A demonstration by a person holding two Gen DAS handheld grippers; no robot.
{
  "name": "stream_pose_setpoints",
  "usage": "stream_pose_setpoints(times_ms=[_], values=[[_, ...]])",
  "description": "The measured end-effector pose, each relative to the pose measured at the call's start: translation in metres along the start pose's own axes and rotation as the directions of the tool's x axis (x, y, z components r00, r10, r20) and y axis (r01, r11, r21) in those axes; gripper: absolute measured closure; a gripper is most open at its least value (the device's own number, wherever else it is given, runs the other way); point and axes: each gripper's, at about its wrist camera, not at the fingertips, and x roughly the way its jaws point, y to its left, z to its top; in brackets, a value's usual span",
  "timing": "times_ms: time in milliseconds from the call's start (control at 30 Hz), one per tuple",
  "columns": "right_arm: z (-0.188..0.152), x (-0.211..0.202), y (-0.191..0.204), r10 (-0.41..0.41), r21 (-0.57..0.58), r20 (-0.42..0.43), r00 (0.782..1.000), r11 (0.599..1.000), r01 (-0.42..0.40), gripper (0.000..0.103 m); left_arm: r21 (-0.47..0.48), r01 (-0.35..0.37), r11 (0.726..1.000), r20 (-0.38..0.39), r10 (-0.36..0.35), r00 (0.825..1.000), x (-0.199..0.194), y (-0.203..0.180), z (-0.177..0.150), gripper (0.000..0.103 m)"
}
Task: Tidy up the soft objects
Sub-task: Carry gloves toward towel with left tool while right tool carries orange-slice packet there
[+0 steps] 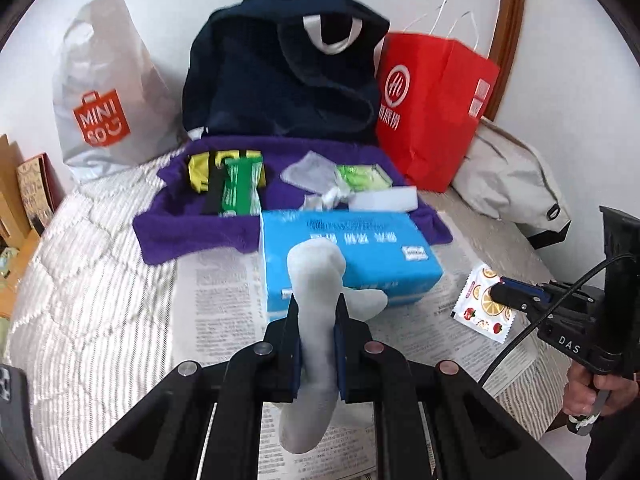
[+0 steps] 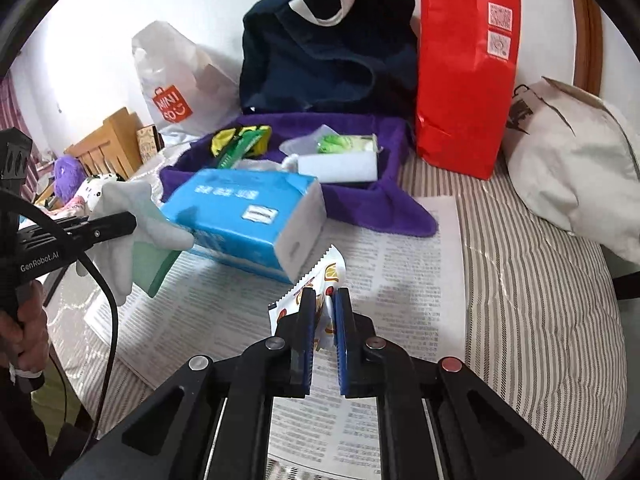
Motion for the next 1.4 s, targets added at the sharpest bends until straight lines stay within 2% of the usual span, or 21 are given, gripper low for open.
stream_pose_setpoints(times_ms=[133, 333, 500, 767, 1400], values=[[0.008, -0.008, 0.004, 0.016, 0.005, 0.017, 1.0, 1.0, -0.017, 0.094, -0.001, 0.012, 1.0, 0.037, -0.012, 0.999, -0.015, 0.002, 0.01, 0.09], [0.022, -0.018, 0.007, 0.02, 0.005, 0.043, 0.999, 1.0, -0.021, 0.094, -0.006, 0.009, 1.0, 0.053, -0.008, 0.999, -0.021, 0.006, 0.018, 0.09], [0.037, -0.023, 0.009, 0.005, -0.009, 0.059, 0.998, 1.0, -0.004, 0.094, -0.016, 0.007, 1.0, 0.068, -0.005, 0.998, -0.023, 0.012, 0.029, 0.09], [0.068, -0.02, 0.012, 0.023, -0.009, 0.094, 0.995, 1.0, -0.022, 0.094, -0.017, -0.001, 1.0, 0.079, 0.003, 0.997, -0.018, 0.023, 0.046, 0.09], [0.134, 0.033, 0.006, 0.02, 0.028, 0.097, 0.995, 0.999, -0.023, 0.094, -0.034, -0.002, 0.999, 0.075, 0.005, 0.997, 0.019, 0.054, 0.099, 0.09]])
